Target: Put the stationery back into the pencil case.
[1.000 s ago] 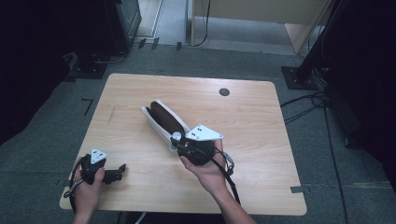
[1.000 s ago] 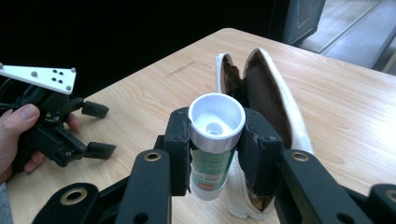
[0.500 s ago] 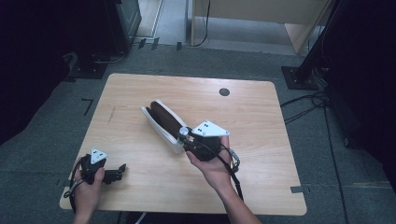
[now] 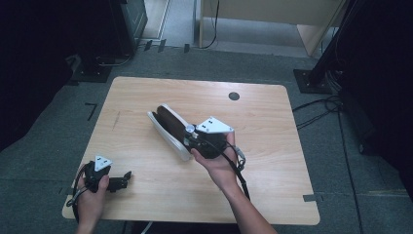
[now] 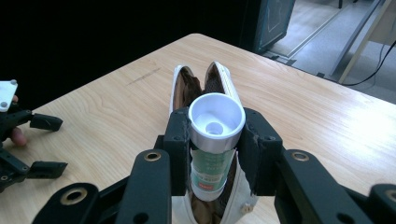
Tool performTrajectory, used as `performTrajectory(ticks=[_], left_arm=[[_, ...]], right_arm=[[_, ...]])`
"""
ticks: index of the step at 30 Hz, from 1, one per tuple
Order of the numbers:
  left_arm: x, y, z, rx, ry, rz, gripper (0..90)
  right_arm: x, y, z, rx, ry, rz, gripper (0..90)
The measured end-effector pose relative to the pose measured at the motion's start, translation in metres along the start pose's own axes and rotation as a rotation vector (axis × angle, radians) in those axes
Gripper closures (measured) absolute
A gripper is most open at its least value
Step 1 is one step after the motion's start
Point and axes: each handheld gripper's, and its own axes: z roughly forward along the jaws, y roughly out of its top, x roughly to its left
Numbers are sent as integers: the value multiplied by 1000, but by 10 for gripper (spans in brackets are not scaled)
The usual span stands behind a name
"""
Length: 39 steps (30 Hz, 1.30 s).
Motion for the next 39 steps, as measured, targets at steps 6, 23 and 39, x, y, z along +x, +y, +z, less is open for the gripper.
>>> performTrajectory(ticks=[6, 23, 39], left_arm=[[0, 0, 0, 0, 0, -1, 0], [0, 0, 0, 0, 0, 2, 0], [0, 0, 0, -1, -4, 5, 0]], right_arm=[[-1, 2, 15, 13, -9, -8, 665], [6, 4, 48, 65, -13, -34, 663], [5, 11, 69, 81, -7, -45, 646]])
